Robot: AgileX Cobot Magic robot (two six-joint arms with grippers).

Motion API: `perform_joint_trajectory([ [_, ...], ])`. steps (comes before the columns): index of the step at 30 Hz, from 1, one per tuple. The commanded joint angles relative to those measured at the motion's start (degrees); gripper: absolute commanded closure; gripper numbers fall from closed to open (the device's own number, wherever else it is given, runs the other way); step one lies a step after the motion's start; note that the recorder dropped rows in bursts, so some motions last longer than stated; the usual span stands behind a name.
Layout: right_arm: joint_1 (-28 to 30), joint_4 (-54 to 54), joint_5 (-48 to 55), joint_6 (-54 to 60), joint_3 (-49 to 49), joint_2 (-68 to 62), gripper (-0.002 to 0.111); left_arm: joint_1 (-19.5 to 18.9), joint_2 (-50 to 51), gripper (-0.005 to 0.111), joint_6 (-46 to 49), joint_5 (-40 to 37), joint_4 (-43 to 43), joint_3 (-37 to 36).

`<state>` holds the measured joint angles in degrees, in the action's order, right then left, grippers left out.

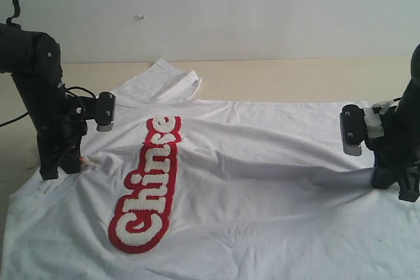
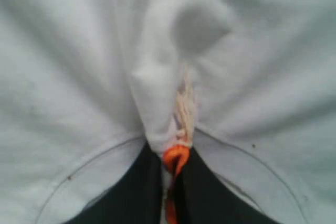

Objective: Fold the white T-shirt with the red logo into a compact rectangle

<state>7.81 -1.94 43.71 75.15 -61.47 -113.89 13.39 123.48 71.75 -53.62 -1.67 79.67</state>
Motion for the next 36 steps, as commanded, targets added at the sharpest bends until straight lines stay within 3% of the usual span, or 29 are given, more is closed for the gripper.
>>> perform_joint_trajectory([
  [1,0.1,0.4,-3.3,-0.7,0.9,-2.9,0.108,-0.1,2.9,0.103,-0.2,0.0,-0.5,-2.4],
  [6,0.1,0.4,-2.9,-1.8,0.9,-2.2,0.108,-0.1,-0.7,0.103,-0.2,0.0,-0.2,-2.2],
  [11,0.1,0.4,-0.8,-1.8,0.9,6.8,0.108,-0.2,-9.5,0.103,-0.2,0.2,4.1,0.3],
  [25,0.1,-3.7,7.6,0.2,-4.3,29.4,0.108,-0.2,-29.1,0.103,-6.7,-0.5,-0.1,-1.1],
  [36,0.1,-9.5,10.1,0.2,-4.3,38.3,0.108,-0.2,-37.2,0.103,-11.2,-11.9,-3.2,-1.1],
])
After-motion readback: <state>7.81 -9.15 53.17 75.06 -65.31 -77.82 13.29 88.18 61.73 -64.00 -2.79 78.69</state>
